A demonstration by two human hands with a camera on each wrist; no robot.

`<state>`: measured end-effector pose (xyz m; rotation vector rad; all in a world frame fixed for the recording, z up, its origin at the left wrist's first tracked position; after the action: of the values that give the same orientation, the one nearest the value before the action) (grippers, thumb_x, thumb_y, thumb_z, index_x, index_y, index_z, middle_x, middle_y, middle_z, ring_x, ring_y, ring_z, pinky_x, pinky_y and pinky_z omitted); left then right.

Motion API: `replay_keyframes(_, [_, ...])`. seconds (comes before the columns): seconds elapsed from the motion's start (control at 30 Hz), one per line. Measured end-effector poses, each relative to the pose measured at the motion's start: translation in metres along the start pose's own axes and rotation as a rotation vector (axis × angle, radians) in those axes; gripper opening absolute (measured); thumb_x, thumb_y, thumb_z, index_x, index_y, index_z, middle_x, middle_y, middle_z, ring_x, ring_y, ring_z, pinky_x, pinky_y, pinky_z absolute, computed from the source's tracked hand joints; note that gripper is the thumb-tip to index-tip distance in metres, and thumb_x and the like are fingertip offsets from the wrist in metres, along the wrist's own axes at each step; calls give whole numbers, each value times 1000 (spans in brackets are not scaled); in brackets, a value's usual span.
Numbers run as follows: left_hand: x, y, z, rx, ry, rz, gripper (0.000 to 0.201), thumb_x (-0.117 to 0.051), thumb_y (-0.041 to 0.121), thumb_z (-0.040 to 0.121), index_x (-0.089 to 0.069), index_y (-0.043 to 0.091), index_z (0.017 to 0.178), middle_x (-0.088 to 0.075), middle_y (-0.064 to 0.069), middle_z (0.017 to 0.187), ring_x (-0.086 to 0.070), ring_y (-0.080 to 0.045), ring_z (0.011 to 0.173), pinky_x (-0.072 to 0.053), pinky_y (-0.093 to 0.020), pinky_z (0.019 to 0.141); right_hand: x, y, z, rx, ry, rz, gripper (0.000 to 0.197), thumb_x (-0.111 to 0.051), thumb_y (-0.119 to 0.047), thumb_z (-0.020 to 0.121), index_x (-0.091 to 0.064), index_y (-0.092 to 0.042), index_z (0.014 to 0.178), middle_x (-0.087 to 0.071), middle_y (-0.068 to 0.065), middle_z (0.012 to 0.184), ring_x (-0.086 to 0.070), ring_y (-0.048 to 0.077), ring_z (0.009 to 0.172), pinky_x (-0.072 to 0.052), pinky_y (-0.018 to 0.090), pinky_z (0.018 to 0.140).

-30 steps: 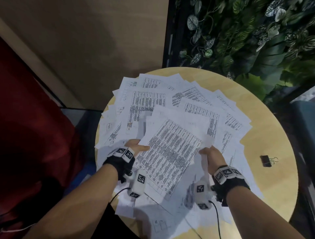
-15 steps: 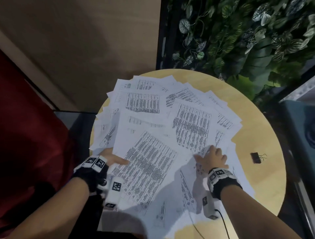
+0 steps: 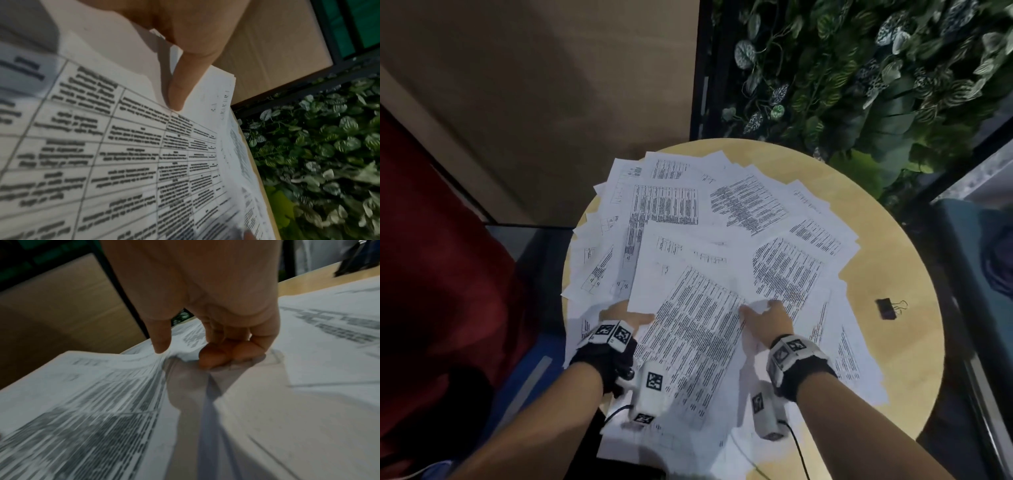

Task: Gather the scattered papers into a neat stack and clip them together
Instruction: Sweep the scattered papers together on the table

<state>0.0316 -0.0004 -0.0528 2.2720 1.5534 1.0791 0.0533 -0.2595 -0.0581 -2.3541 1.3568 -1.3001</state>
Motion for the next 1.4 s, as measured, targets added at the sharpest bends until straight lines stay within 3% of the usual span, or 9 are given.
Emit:
replay_keyframes(0.17, [-4,7,-2,-10,-29,-75,53,-68,16,82,-50,4,131,-54,-14,135,-50,-29,124,-38,-34,104,-29,-10,-20,40,-42,-233,77,-54,-64,79,-43,-11,134,-43,14,137,-41,34,126,-39,45,103])
replay_keyframes(0.3, [-3,11,-1,67,-84,-169,78,-79,22,70,-42,2,136,-51,-16,136,-47,-34,125,-37,-43,107,-36,-18,-22,109,79,102,84,-76,-27,75,-28,-10,142,-26,14,143,-41,34,125,-41,43,102])
replay_keyframes(0.47, [-19,21,-5,5,-158,-57,70,-75,17,75,-44,5,135,-51,-12,137,-47,-30,128,-36,-37,108,-24,-12,-6,11,42,144,79,-77,-17,73,-36,-7,140,-47,14,136,-50,33,121,-45,42,101])
replay_keyframes(0.57, [-25,26,-6,-69,-110,-27,55,-68,9,81,-47,2,132,-53,-14,135,-49,-27,126,-37,-34,104,-10,-4,1,35,3,178,72,-78,-29,72,-45,-7,132,-56,11,129,-57,31,112,-48,44,97])
replay_keyframes(0.73, [0,23,8,-66,70,-34,56,-69,9,80,-48,-1,131,-52,-17,136,-51,-29,124,-40,-35,102,20,9,18,-12,240,39,69,-73,-45,71,-50,-19,130,-50,15,129,-54,36,113,-46,50,98])
replay_keyframes(0.97, [29,9,30,144,222,-95,91,-79,8,69,-25,-2,142,-42,-21,142,-44,-34,129,-37,-43,108,-6,-12,12,143,81,-78,33,-53,-14,86,-59,-11,119,-48,16,136,-58,26,103,-50,36,94])
replay_keyframes(1.07, [22,7,29,164,191,-11,102,-80,6,68,-12,-3,145,-31,-21,148,-35,-34,136,-32,-42,112,-26,-23,2,134,18,-84,44,-54,-14,88,-49,-7,131,-37,15,142,-53,30,115,-45,36,100])
replay_keyframes(1.3, [14,6,21,196,162,176,79,-78,39,66,-46,7,131,-40,-19,137,-50,-34,120,-45,-36,99,-38,-26,-5,101,-55,-56,73,-66,-26,83,-29,-4,142,-48,14,137,-51,30,120,-45,33,92])
replay_keyframes(1.4, [8,10,22,90,97,45,64,-76,19,72,-50,2,128,-54,-18,130,-55,-32,116,-46,-35,99,-36,-26,-7,84,-50,-235,57,-67,-38,79,-49,-6,124,-57,12,122,-54,30,111,-46,38,95])
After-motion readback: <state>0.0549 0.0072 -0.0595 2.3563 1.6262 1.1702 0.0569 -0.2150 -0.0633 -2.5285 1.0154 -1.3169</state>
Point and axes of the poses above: each hand's wrist, its own z-axis towards the middle knuckle, its own x-axis out of the back of the hand, y = z × x, the point moved 1 cm from there along z, towards the middle knuckle
